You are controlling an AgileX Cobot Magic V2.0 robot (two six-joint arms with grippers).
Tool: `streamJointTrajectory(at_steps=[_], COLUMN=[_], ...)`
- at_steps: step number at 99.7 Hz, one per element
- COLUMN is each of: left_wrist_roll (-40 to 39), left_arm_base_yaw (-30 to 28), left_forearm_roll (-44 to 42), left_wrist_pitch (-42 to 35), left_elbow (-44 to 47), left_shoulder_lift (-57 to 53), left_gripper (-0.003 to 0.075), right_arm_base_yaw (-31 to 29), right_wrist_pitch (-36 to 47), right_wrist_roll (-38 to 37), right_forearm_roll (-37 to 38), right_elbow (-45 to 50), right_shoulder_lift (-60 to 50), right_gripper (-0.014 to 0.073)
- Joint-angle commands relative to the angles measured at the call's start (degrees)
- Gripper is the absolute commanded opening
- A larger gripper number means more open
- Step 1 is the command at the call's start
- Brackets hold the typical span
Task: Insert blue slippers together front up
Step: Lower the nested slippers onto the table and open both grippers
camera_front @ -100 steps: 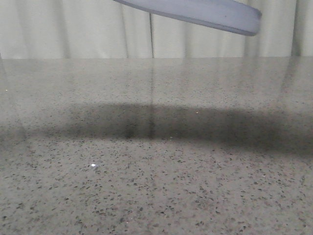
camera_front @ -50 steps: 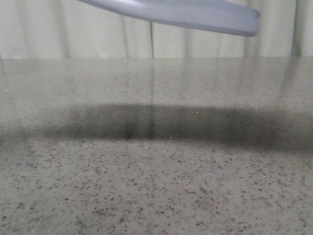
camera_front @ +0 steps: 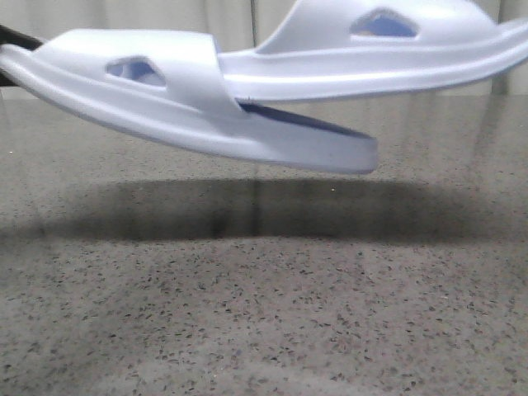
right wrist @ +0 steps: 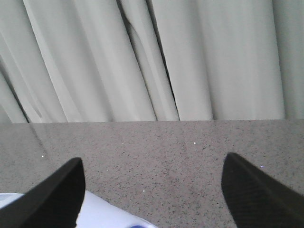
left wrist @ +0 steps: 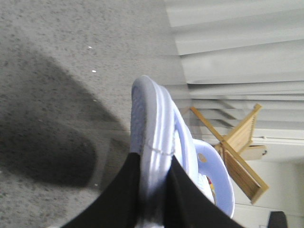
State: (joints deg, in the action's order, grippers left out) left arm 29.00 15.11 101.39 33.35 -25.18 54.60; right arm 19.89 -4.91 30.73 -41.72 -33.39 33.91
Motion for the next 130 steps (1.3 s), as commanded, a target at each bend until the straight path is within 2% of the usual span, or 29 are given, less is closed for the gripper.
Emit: streamJointTrajectory(at_steps=[1,27,77,89,115,130], left_wrist_roll=[1.6,4.3,7.2,7.2,7.8,11.5], left_arm_base_yaw=[0.4,0.4,0.4,0.4,0.4,0.4], left_forearm_roll=[4.7,5.2,5.2,5.2,5.2,5.2], left_wrist_pitch=[2.3,3.9,4.1,4.1,4.0,1.1], left_elbow=[-1.5,-1.5,-1.5,-1.5,-1.5,-1.5], left_shoulder_lift=[1.8,8.0,8.6,8.6,8.6,8.6], left_gripper=[0.0016,0.0016,0.0023,0.0092,0.0308,0.0377], right_arm_base_yaw=[-0.4,-0.4,-0.4,-0.4,-0.4,-0.4], right_wrist_pitch=[2.4,1.4,0.5,0.2,-0.2,-0.2], right_wrist_roll=[0.8,0.8,0.8,0.8,0.8,0.8], right_forearm_roll=[-0.1,-1.1,-1.2,-1.2,-1.2,-1.2], right_elbow=[-2.1,-2.1,-2.1,-2.1,-2.1,-2.1], right_shoulder_lift=[-0.3,-0.3,-0.3,-0.3,-0.3,-0.3], right_gripper=[0.0523,0.0523,0.0523,0.0523,0.0523,0.0523])
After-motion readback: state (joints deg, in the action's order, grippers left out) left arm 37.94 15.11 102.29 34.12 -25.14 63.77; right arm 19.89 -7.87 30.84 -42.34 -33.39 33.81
